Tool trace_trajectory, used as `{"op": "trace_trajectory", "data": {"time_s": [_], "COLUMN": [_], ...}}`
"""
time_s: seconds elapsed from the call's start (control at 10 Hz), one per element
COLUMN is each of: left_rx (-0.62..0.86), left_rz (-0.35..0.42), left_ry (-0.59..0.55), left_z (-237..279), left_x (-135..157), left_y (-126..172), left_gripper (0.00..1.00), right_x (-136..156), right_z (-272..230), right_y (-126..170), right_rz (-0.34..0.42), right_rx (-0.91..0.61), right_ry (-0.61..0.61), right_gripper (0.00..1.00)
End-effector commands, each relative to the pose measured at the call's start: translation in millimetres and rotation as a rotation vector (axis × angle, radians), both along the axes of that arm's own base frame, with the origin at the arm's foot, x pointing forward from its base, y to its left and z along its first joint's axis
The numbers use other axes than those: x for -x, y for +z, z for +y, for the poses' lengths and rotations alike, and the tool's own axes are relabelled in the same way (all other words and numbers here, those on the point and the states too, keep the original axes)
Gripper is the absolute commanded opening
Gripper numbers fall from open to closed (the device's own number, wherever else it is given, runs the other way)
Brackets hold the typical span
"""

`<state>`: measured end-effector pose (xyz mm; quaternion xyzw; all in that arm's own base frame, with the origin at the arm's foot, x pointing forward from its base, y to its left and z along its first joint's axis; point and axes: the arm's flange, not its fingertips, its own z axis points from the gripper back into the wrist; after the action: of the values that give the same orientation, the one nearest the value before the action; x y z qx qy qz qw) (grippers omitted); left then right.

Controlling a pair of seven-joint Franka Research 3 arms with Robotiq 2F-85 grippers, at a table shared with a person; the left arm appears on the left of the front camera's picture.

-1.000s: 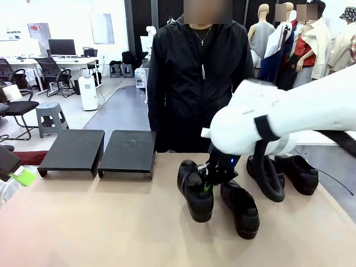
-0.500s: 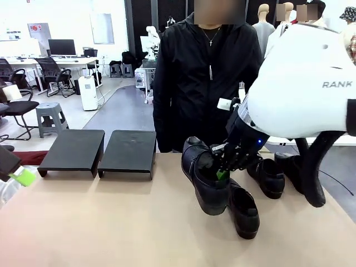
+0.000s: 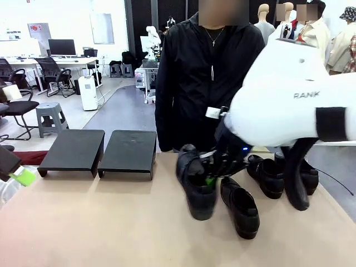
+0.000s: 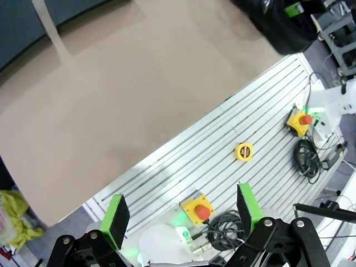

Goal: Organize the shoes by placing them on the stand.
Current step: Pick up one Shoe and place it in the middle of the table.

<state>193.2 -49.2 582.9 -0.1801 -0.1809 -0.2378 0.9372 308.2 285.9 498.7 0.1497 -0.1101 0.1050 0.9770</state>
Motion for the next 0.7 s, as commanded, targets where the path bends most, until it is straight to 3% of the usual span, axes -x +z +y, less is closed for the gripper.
{"op": "trace_trajectory", "data": {"time_s": [0.0, 0.1, 0.3, 0.5, 0.6], "left_rx": [0.020, 0.020, 0.020, 0.020, 0.020], "left_rz": [-0.007, -0.007, -0.007, -0.007, -0.007], "left_ry": [-0.017, -0.017, -0.017, -0.017, -0.017], "left_z": [0, 0, 0, 0, 0], "left_x": [-1, -1, -1, -1, -1], "left_y": [1, 1, 1, 1, 1], "left_gripper": [1.00, 1.00, 1.00, 1.00, 1.00], "right_x": [-21, -38, -52, -59, -61], "right_z": [81, 99, 130, 146, 148], "right_y": [-27, -49, -98, -120, -129], "right_rz": [0.036, 0.113, 0.139, 0.079, 0.104], "right_rx": [-0.117, -0.133, -0.164, -0.108, -0.069], "right_ry": [0.022, -0.053, -0.123, -0.250, -0.250], "right_gripper": [0.00, 0.00, 0.00, 0.00, 0.00]}}
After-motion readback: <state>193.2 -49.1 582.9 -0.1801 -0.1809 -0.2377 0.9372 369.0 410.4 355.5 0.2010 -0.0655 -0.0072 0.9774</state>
